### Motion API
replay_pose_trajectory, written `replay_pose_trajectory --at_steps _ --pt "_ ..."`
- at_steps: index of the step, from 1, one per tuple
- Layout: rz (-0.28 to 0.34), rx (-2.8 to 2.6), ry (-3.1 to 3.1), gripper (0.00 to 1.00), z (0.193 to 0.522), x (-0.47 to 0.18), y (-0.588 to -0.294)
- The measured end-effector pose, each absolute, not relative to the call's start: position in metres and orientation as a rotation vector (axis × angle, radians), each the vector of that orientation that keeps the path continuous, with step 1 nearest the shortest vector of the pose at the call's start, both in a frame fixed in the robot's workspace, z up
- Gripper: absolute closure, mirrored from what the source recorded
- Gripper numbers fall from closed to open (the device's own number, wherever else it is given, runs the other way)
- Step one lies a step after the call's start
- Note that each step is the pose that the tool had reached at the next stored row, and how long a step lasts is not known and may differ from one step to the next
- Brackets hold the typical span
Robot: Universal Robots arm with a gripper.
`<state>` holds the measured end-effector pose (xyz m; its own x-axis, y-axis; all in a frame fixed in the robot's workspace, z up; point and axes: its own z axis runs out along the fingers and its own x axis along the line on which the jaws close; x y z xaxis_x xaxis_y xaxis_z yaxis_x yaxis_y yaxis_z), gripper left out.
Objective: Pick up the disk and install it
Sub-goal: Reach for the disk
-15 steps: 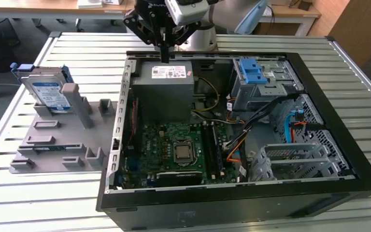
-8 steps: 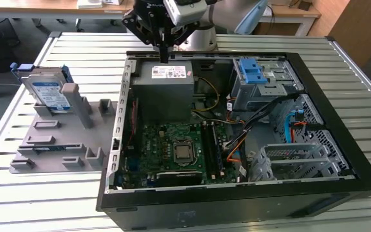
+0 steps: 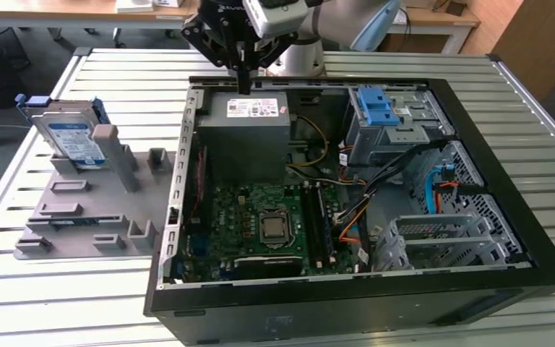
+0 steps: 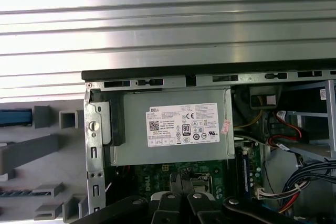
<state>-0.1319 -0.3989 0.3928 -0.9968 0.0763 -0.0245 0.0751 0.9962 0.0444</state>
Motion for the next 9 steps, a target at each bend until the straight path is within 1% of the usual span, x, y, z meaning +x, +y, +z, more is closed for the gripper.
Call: replay_pose_trajectory --at_steps 9 --pt "0.068 0.118 3.113 0.89 0.3928 -0.1378 -0.3990"
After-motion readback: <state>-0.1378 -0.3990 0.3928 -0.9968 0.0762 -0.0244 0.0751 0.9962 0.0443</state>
